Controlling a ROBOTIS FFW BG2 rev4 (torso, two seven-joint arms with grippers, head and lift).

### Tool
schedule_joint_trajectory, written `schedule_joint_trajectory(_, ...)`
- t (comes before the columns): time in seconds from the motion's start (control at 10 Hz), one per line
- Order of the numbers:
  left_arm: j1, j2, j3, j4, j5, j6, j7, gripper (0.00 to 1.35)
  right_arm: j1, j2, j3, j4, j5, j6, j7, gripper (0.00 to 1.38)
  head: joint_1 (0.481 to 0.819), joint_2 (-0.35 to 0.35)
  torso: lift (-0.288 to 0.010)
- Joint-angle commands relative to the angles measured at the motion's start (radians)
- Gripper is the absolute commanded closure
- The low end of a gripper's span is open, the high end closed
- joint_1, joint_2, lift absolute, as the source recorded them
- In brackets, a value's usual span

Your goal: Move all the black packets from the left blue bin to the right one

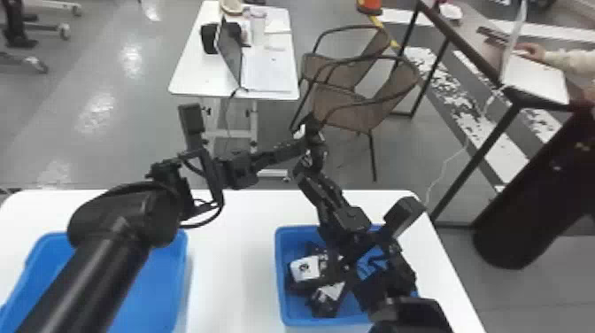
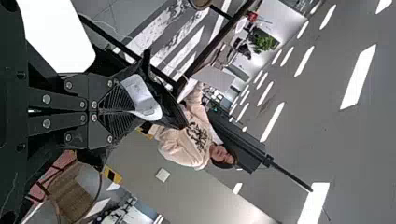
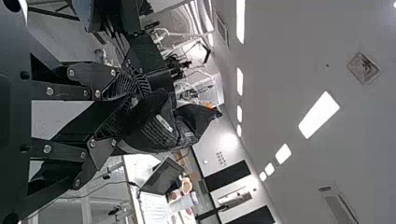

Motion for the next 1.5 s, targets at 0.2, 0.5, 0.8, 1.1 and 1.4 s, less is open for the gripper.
schedule_joint_trajectory(0.2, 0.001, -0.003, -0.012, 0.000, 0.016, 0.030, 0.006, 1.18, -0.005, -0.005, 0.011, -0.004, -0.009, 0.044, -0.009, 1.10, 0.695, -0.180, 0.000)
schedule_joint_trajectory(0.5, 0.002, -0.003, -0.016, 0.000, 0.022, 0.036, 0.006, 1.18, 0.000, 0.001, 0.010, -0.013, -0.019, 0.041, -0.032, 0.31, 0.695, -0.182, 0.000)
schedule_joint_trajectory(0.8, 0.002, -0.003, -0.022, 0.000, 0.027, 0.040, 0.006, 1.18, 0.001, -0.001, 0.008, -0.005, -0.032, 0.002, -0.045, 1.23, 0.695, -0.187, 0.000)
schedule_joint_trajectory(1.1, 0.007, -0.003, -0.003, -0.021, 0.036, 0.062, 0.004, 1.18, 0.029, -0.016, 0.008, -0.034, -0.040, 0.019, -0.052, 0.59, 0.695, -0.198, 0.000)
schedule_joint_trajectory(1.4, 0.022, 0.006, 0.057, -0.071, 0.015, 0.111, 0.004, 1.18, 0.086, -0.021, 0.002, -0.076, -0.025, 0.004, -0.085, 0.41, 0.695, -0.192, 0.000)
